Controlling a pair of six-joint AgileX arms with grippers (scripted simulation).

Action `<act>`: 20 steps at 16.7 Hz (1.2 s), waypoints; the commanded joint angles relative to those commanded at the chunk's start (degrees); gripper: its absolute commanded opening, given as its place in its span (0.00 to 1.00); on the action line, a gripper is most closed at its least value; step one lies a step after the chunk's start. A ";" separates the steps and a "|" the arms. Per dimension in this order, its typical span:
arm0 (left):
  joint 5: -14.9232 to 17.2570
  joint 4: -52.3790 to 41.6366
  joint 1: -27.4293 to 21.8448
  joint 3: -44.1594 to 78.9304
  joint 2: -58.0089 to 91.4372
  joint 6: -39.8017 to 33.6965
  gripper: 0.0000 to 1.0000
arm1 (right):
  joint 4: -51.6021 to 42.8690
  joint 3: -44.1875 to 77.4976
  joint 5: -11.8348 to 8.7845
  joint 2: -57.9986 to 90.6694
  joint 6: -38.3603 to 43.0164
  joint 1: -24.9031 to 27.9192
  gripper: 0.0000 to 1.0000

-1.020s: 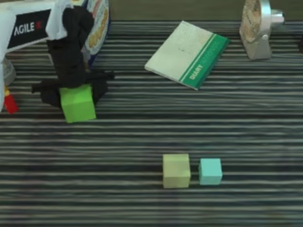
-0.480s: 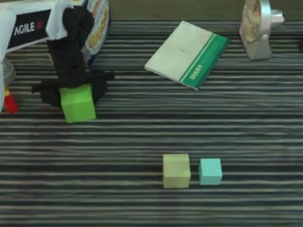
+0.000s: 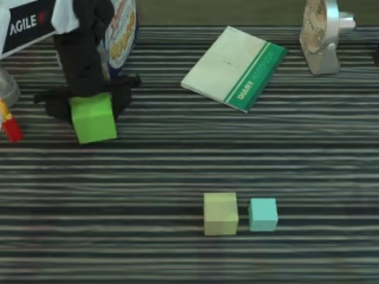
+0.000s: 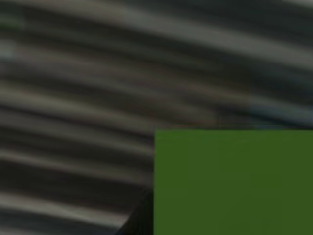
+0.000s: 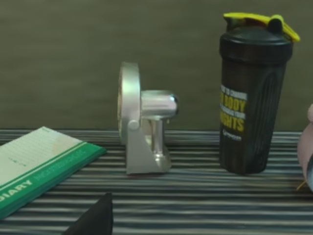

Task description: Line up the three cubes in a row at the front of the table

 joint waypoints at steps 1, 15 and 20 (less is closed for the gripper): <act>0.00 -2.32 0.17 1.52 -0.49 -0.03 0.00 | 0.00 0.00 0.00 0.00 0.00 0.00 1.00; -0.12 -3.32 -7.51 -8.17 -12.04 -3.46 0.00 | 0.00 0.00 0.00 0.00 0.00 0.00 1.00; -0.13 0.80 -17.23 -26.11 -24.14 -8.05 0.00 | 0.00 0.00 0.00 0.00 0.00 0.00 1.00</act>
